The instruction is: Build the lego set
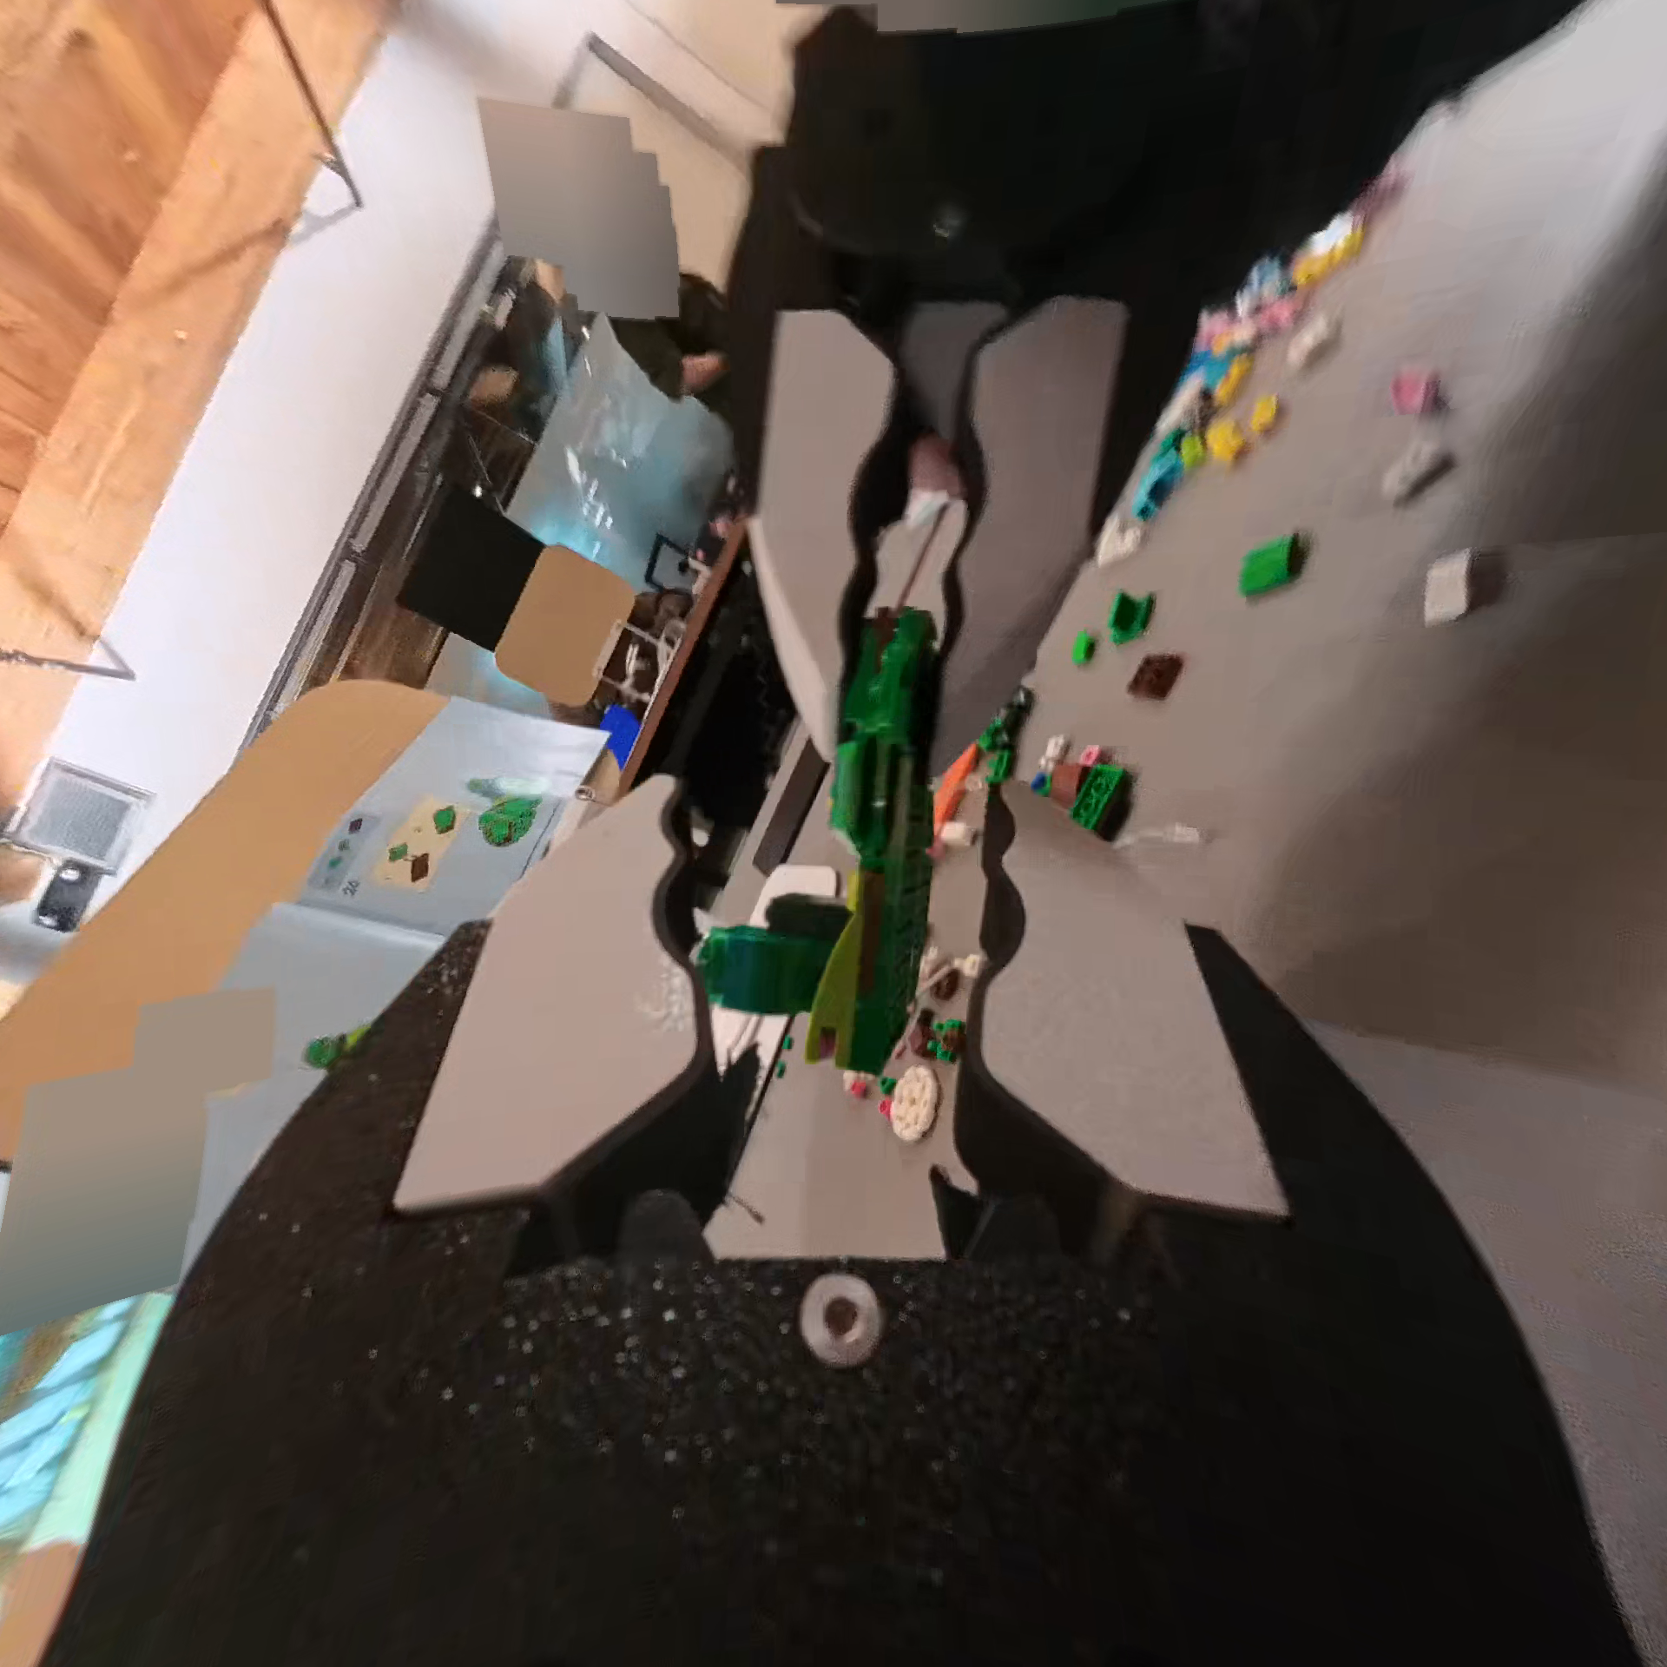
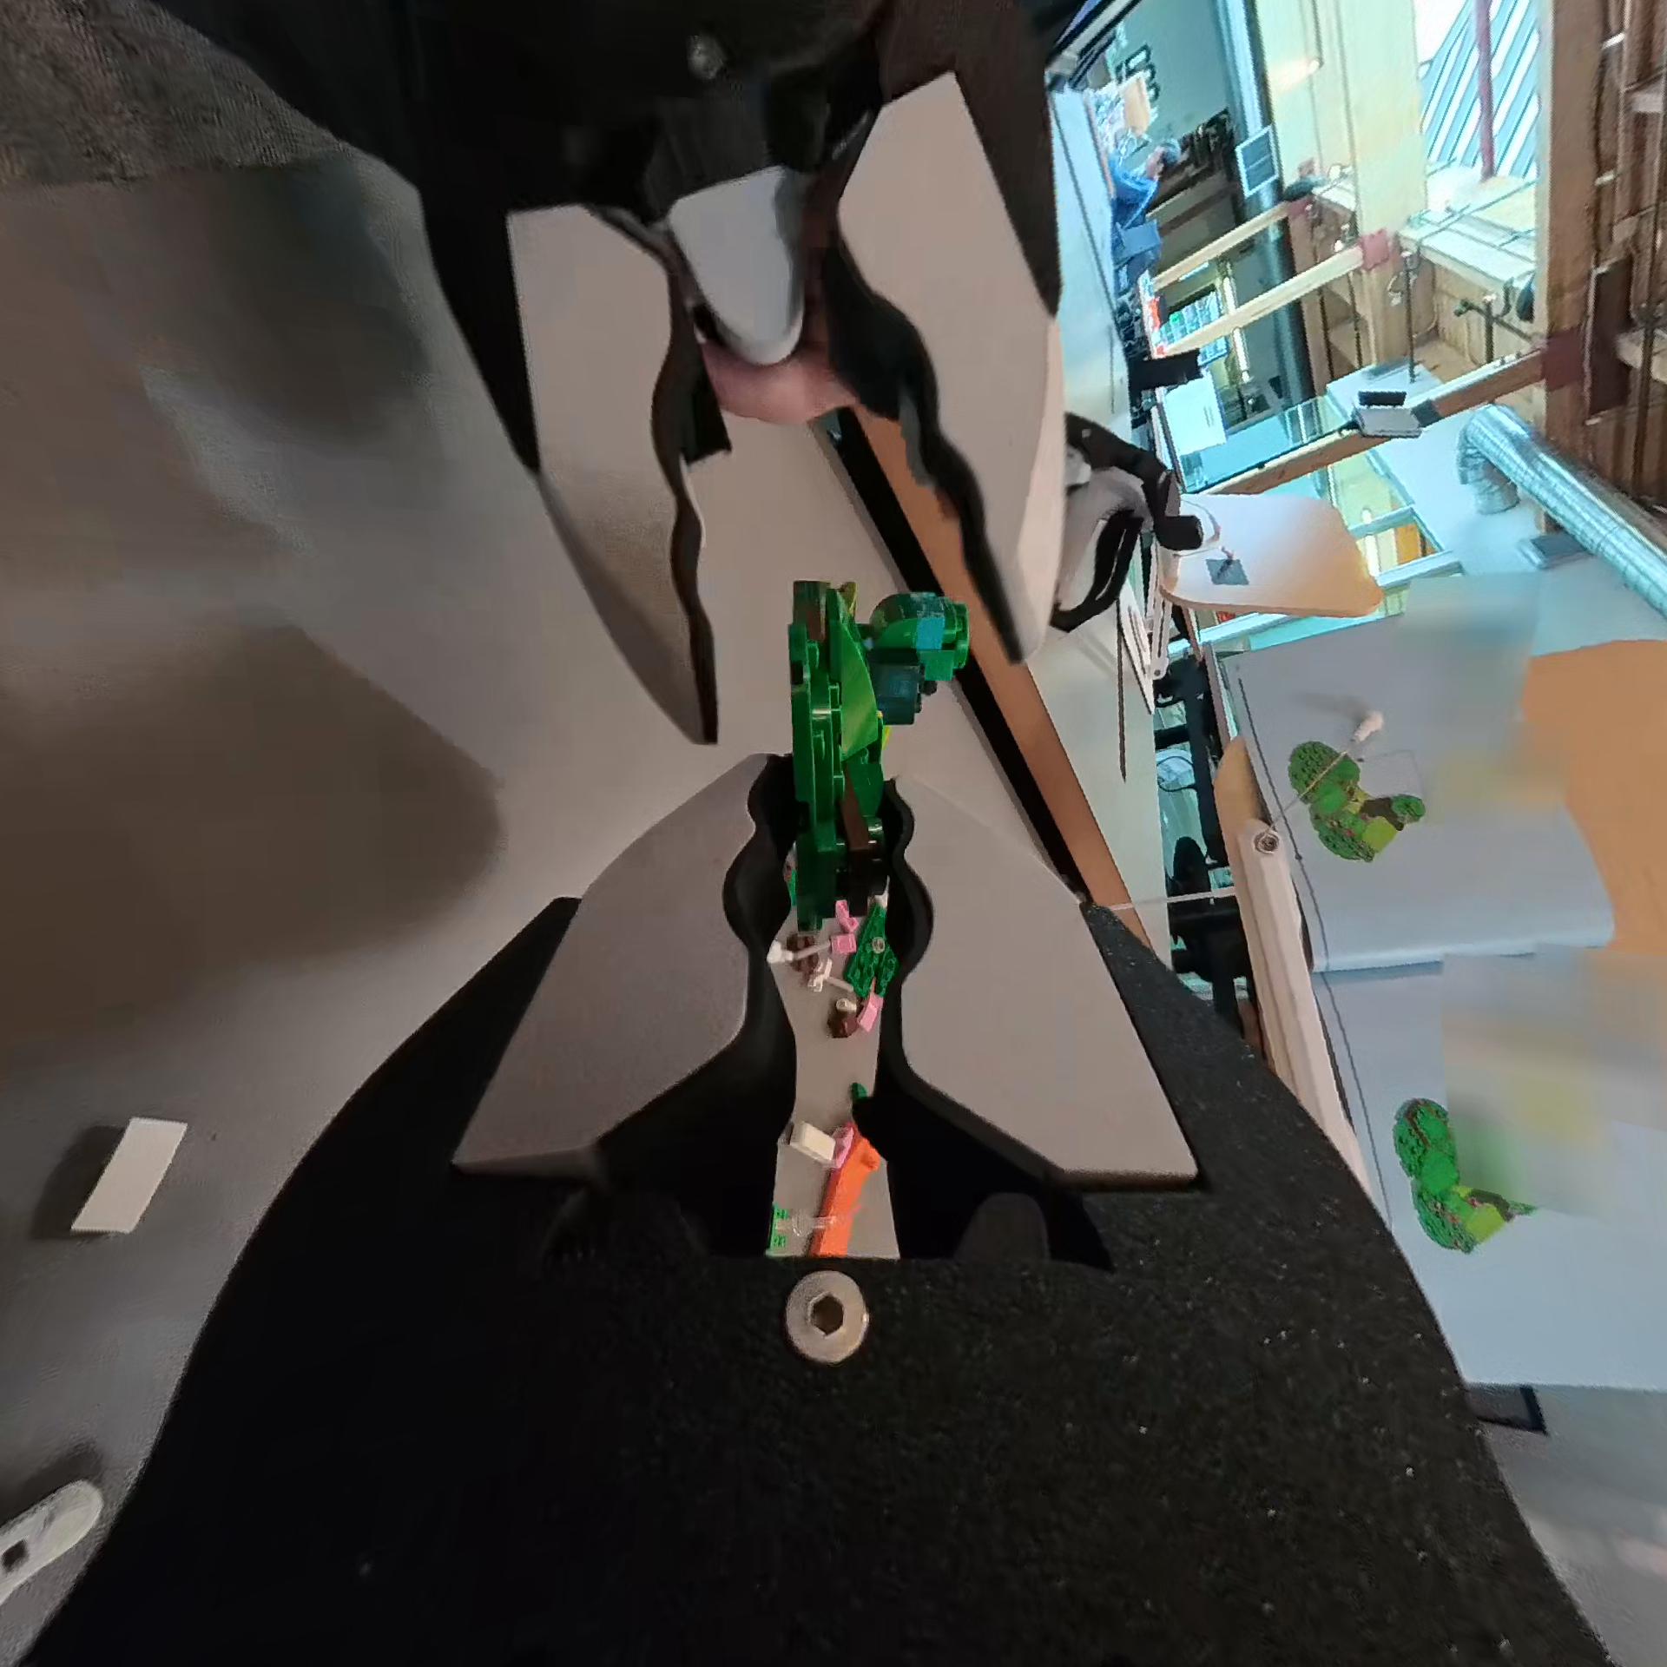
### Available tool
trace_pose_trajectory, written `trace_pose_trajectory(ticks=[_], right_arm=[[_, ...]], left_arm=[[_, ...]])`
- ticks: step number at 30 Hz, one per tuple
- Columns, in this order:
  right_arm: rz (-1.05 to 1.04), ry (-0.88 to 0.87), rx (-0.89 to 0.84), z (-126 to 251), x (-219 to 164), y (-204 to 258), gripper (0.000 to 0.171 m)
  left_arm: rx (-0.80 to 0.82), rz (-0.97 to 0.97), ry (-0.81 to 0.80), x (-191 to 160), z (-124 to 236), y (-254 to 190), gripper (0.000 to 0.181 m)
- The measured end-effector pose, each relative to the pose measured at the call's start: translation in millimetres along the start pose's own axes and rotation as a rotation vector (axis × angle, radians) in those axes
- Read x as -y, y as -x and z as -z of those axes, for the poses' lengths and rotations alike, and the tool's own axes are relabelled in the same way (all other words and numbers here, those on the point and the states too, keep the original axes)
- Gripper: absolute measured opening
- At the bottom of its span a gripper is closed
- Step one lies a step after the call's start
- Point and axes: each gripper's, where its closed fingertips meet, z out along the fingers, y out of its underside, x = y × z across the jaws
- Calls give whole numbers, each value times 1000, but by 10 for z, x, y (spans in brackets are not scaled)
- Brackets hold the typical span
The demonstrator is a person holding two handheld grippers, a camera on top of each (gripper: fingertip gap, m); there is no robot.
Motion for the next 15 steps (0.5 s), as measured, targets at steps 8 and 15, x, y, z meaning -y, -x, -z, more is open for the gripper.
trace_pose_trajectory(ticks=[8, 15], right_arm=[[10, 39, 5, 7, 9, -19, 18], [60, 92, -29, 23, 16, -72, 21]], left_arm=[[45, -138, 109, -21, -133, -82, 26], [51, -71, 121, -42, -124, -46, 17]])
